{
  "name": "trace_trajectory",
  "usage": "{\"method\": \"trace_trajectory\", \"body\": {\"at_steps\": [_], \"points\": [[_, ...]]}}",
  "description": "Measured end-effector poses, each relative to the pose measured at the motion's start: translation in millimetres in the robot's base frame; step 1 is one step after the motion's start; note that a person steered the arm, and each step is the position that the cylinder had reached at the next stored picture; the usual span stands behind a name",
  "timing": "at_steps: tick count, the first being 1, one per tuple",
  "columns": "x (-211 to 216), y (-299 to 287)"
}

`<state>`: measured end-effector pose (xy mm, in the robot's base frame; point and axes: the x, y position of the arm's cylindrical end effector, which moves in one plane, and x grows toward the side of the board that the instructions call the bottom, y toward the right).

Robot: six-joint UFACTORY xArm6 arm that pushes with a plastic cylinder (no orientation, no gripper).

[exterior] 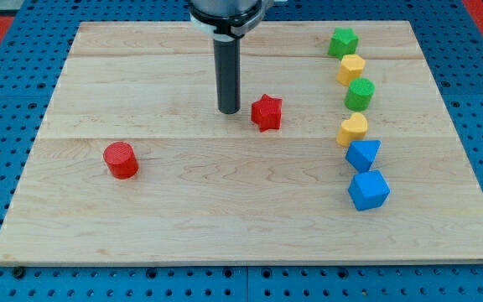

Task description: Place the red star above the yellow heart

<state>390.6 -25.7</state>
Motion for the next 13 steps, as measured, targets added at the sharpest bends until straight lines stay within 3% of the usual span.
{"method": "trace_trajectory", "body": {"at_steps": [1, 3, 4, 5, 7, 9, 11, 12, 13], "points": [[16.8, 8.8], [10.9, 105.6], [-4.3, 69.5], [-28.0, 89.2], [3.5, 156.6], [-1.9, 170.8], [-5.8, 227.9], [14.8, 313.2], [-1.9, 319.1]]}}
